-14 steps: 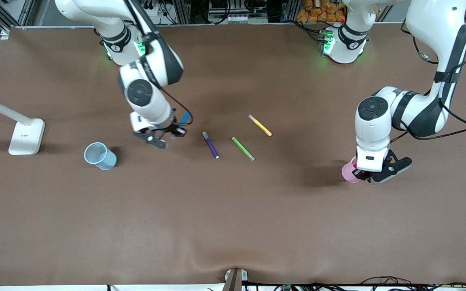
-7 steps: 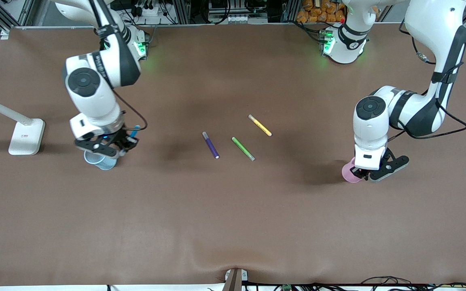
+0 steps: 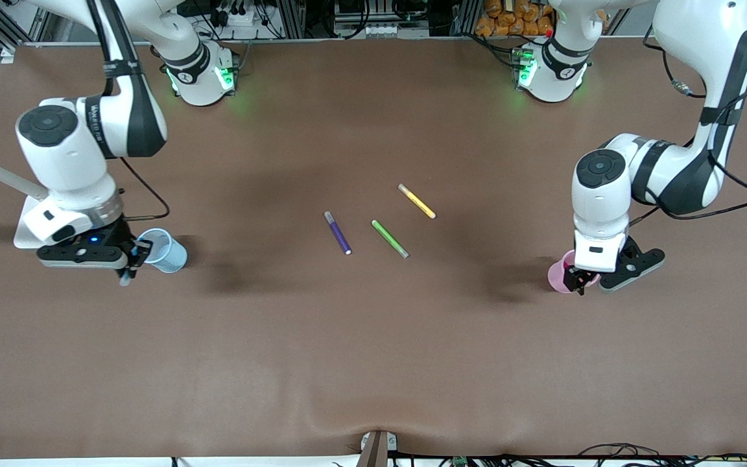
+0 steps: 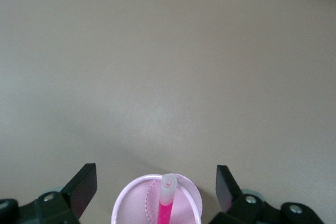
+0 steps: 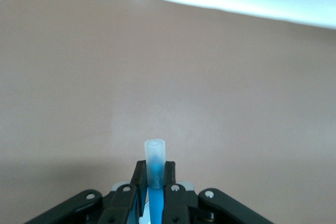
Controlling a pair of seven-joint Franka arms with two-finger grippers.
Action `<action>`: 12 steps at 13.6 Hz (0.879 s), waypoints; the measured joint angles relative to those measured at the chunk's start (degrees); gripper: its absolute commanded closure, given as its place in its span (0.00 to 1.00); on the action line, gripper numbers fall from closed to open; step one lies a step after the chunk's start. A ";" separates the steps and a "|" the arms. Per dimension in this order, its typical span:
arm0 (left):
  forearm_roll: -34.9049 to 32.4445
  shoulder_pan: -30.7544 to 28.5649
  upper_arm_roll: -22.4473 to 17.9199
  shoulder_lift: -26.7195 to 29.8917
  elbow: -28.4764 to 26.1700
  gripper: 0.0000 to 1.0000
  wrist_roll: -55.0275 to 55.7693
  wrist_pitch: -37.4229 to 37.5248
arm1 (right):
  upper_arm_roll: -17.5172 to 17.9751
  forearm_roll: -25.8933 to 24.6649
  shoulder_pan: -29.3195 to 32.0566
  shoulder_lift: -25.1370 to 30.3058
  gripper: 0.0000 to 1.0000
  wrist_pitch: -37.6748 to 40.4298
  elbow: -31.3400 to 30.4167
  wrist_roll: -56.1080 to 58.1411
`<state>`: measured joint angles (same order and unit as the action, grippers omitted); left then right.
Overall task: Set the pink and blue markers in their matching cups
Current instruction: 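Drop the pink marker into the pink cup while the right gripper carries blue, then lift the left gripper away while the right gripper drops blue into cup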
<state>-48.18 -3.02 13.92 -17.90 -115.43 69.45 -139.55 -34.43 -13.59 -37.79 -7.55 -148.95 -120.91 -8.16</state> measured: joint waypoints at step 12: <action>31.24 -0.24 0.03 4.45 12.95 0.00 -32.74 19.67 | 0.02 -0.24 1.56 -0.81 1.00 -23.28 -15.82 3.12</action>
<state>-16.94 -3.26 13.95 -13.45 -102.48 36.71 -119.88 -34.40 -13.83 -36.23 -8.36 -172.23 -136.73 -5.04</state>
